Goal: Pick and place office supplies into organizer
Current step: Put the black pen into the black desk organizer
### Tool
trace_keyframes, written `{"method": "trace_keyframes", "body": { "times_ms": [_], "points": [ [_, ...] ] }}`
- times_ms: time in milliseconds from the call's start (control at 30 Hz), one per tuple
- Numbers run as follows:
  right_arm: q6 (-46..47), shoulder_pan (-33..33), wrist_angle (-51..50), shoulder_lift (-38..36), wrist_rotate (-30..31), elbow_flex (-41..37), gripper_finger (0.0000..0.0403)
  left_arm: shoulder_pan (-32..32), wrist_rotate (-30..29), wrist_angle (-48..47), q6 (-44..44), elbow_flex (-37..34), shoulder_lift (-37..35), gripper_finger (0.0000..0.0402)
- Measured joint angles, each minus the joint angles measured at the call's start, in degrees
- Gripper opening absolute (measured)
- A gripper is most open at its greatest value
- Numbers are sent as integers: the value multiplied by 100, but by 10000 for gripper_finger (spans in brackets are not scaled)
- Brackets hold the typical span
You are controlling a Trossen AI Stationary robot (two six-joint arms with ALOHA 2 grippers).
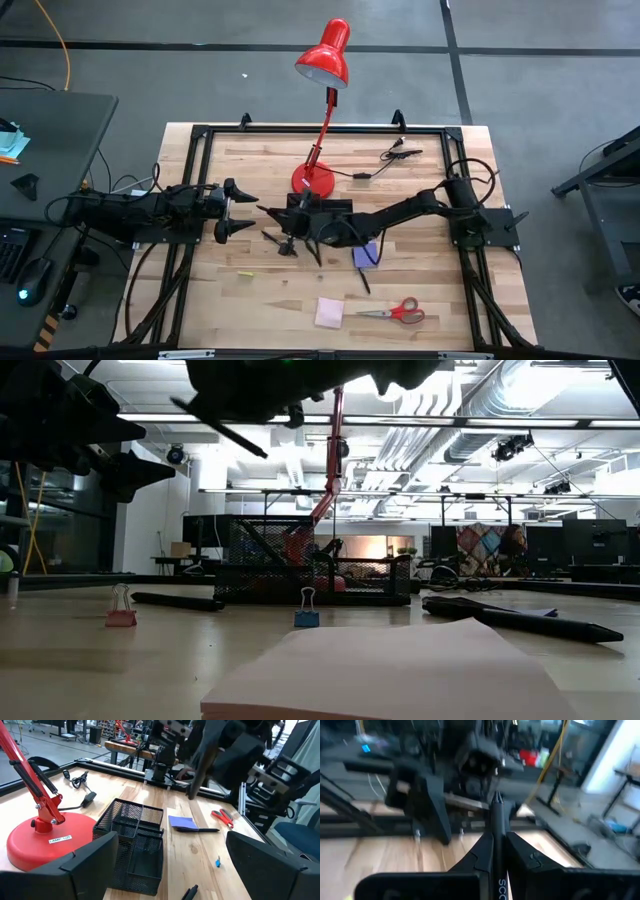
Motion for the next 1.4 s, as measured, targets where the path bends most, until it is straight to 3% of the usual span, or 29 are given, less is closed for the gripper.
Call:
{"method": "trace_keyframes", "body": {
  "times_ms": [300, 400, 567, 733, 1033, 1400],
  "points": [
    [-81, -345, 2462, -352, -1320, -1530, 16, -2, -1, 0, -2, 0, 2, 358],
    [-126, -468, 3384, -404, -1544, -2032, 16, 0, -2, 0, -2, 0, 2, 358],
    [24, -738, 4424, -396, -1346, -2745, 16, -2, 0, 0, 0, 0, 0, 358],
    [335, -1012, 4541, -393, -1490, -2876, 16, 0, -1, 0, 0, 0, 1, 358],
    [409, -1229, 3706, -341, -1677, -2510, 16, -1, 0, 0, -2, 0, 2, 358],
    [692, -1496, 3661, 301, -1998, -2210, 16, 0, 0, 0, 0, 0, 0, 358]
  ]
}}
